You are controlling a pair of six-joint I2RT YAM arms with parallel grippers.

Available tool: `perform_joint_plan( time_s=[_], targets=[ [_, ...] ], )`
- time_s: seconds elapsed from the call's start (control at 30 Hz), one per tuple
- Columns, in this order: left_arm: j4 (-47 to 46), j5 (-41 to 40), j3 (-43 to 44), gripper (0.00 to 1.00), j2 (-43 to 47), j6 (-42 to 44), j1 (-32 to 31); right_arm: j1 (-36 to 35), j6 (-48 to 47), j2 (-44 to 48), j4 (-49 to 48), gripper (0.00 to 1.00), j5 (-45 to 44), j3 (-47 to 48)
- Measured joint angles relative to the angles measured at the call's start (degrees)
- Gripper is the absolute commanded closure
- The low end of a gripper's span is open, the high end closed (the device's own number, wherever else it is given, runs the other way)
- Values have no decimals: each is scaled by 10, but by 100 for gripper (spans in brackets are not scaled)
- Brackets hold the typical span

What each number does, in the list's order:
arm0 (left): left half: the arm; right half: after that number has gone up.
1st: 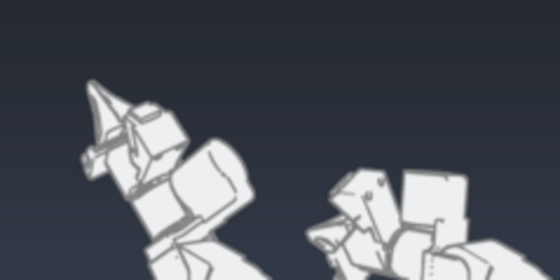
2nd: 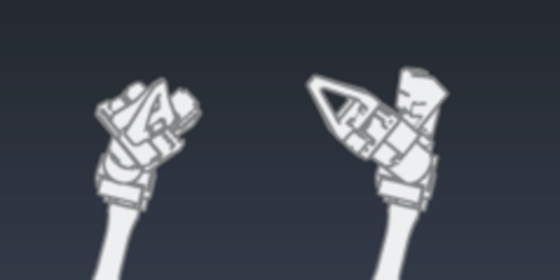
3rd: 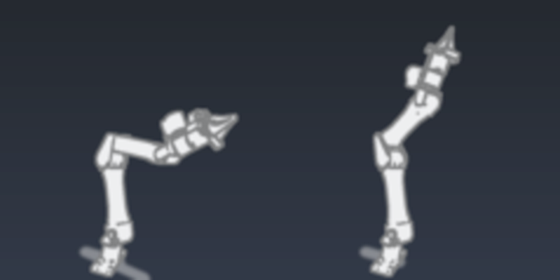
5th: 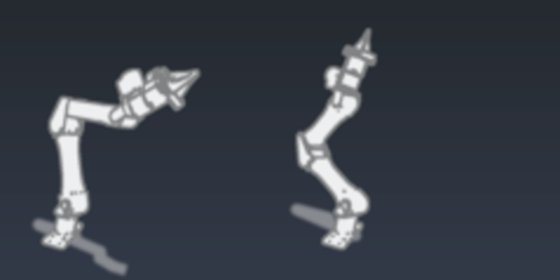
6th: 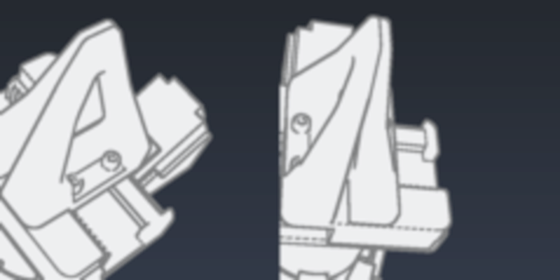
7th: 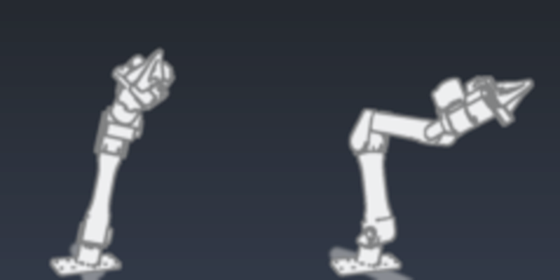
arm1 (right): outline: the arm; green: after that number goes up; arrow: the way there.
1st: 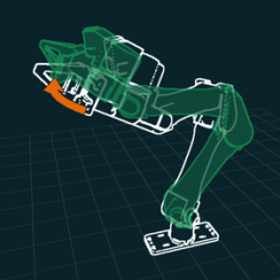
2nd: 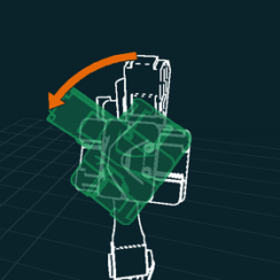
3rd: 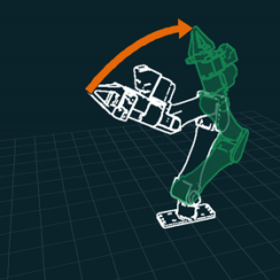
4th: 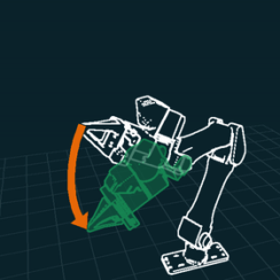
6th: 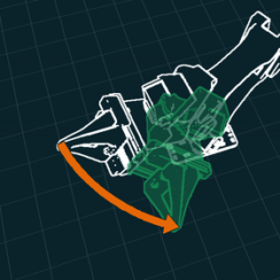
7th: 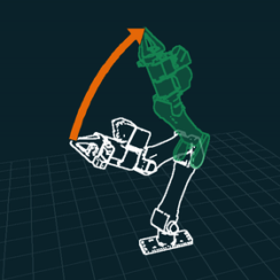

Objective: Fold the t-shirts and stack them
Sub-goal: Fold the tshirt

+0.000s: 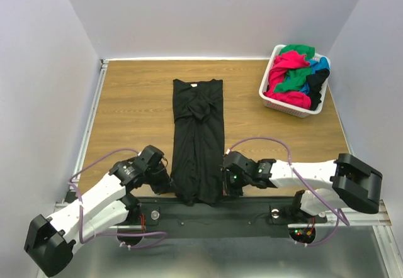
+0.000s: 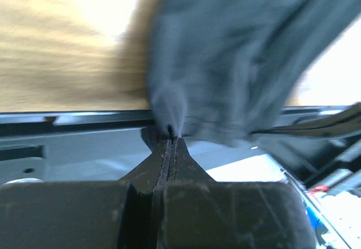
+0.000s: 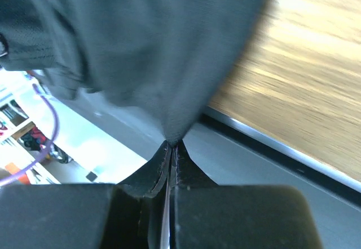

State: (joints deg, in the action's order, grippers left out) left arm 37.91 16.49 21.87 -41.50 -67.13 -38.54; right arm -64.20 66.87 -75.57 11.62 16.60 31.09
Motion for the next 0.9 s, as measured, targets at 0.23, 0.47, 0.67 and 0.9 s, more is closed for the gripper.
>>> perform_joint_plan(
  time_s=[0.23, 0.47, 0.67, 0.9],
  targets=[
    [-21, -57, 112, 100, -83, 22, 1, 64, -28, -18, 10, 100, -2, 59],
    [-54, -98, 187, 100, -179, 53, 16, 133, -92, -48, 48, 100, -15, 147],
    [-72, -146, 254, 100, -215, 68, 47, 179, -153, -119, 76, 100, -22, 224],
    [-110, -166, 287, 100, -254, 86, 80, 222, -196, -146, 99, 100, -47, 292]
  ],
)
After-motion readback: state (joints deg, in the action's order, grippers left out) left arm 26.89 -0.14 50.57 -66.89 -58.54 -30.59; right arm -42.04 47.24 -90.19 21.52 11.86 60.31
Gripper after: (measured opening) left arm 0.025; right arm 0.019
